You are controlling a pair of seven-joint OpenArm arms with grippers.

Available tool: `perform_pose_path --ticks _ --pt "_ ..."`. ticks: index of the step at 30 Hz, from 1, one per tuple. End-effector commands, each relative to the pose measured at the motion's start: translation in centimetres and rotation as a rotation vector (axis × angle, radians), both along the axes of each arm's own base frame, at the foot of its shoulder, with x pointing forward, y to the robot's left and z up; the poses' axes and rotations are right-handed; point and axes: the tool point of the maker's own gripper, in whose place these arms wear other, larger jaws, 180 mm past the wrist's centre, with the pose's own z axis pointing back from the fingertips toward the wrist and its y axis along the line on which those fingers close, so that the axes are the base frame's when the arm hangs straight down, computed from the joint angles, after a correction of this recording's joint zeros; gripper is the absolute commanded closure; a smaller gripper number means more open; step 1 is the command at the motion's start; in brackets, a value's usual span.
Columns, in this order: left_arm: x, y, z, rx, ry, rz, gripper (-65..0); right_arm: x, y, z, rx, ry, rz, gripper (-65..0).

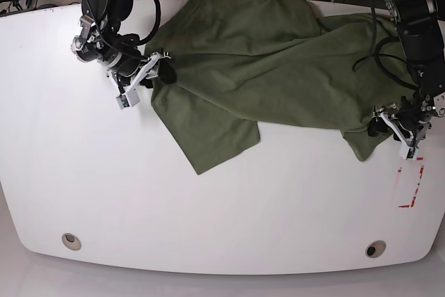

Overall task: Fold the T-shirt properly
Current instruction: 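Regrasp the shirt edge with the right gripper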

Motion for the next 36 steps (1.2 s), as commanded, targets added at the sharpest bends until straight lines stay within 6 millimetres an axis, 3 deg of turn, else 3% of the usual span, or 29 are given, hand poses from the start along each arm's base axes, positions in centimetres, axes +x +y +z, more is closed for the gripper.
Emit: perform_pose_path --ticks 1,4,7,10,15,20,22,27,36 --pt "-1.2 0.6 -0.7 0.03 0.061 -0.019 -44.9 0.3 -0.4 0.4 -0.016 -0.011 0.0 -27.6" --pt "-1.4 0.1 -1.2 0.02 0.066 -0.026 -34.7 0.3 -0.4 0.4 -0.017 -0.009 0.0 -27.6" --pt "-1.3 -1.0 -1.6 0.002 0.065 -0.03 -19.7 0.3 -0.4 0.3 -0.018 -0.009 0.0 -27.6" --pt "-1.3 -1.1 -1.6 0.002 0.066 -0.031 0.0 0.3 -0.4 0.4 -0.017 -0.011 0.0 -27.3" --pt "-0.5 -1.3 -0.6 0.008 0.036 -0.041 0.0 0.3 -0.4 0.5 -0.017 -0.013 0.0 -27.0" --pt "0.5 -0.6 2.7 0.085 -0.005 -0.061 0.0 0.1 -0.7 1.5 -0.042 -0.043 0.003 -26.6" --pt "0.6 0.4 4.4 0.12 -0.021 -0.04 0.0 0.1 -0.8 2.1 -0.054 -0.062 0.005 -22.0" --pt "0.3 2.8 7.4 0.175 -0.04 0.022 0.0 0.4 -0.9 3.2 -0.075 -0.098 0.009 -0.2" --pt "-0.9 4.4 10.5 0.268 -0.059 0.054 0.0 0.9 -2.0 4.1 -0.132 -0.107 0.033 0.0"
